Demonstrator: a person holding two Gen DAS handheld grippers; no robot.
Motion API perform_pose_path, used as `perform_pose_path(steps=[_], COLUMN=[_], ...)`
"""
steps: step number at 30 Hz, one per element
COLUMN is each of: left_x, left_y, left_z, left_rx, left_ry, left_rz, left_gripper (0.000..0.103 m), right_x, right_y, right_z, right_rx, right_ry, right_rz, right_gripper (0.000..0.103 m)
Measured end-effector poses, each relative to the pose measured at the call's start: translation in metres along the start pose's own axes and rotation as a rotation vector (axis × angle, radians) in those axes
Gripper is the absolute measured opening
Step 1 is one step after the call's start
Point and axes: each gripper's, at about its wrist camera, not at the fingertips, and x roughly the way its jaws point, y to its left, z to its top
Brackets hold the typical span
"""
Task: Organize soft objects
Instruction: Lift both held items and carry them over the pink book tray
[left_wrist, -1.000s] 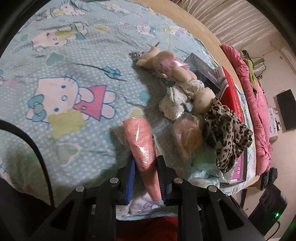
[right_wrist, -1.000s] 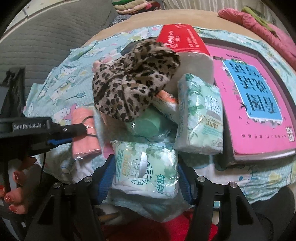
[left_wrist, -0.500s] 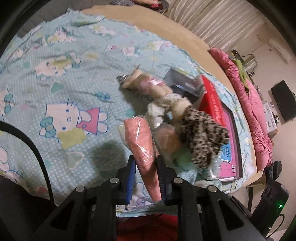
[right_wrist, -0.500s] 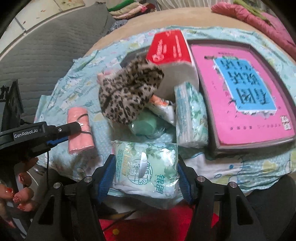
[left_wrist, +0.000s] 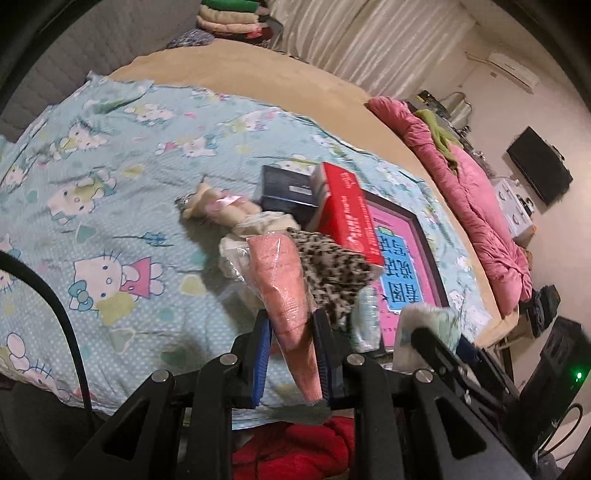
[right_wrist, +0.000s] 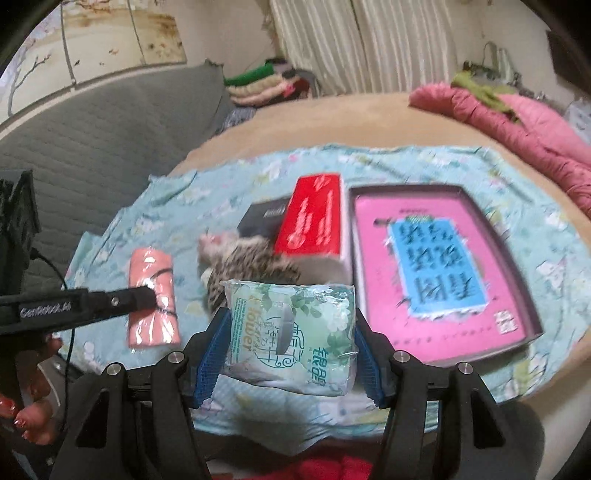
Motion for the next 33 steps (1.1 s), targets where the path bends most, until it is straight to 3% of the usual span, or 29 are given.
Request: perform_pose_path(steps=[17, 33], left_x=[-0.005, 0.042], left_y=[-0.076, -0.142], left_z=[0.005, 0.010], left_rx=[0.177, 0.290], left_ry=[-0.041, 0.036], left_rz=[-0.014, -0.082], left_gripper=[0.023, 0.023], right_x=[-0.022, -0.037], right_y=[-0.060, -0.136], right_z=[0.019, 0.019], right_rx=[0.090, 0.225], right_ry=[-0.170, -0.254], right_rz=[-0.143, -0.305], right_gripper=[0.064, 0.064])
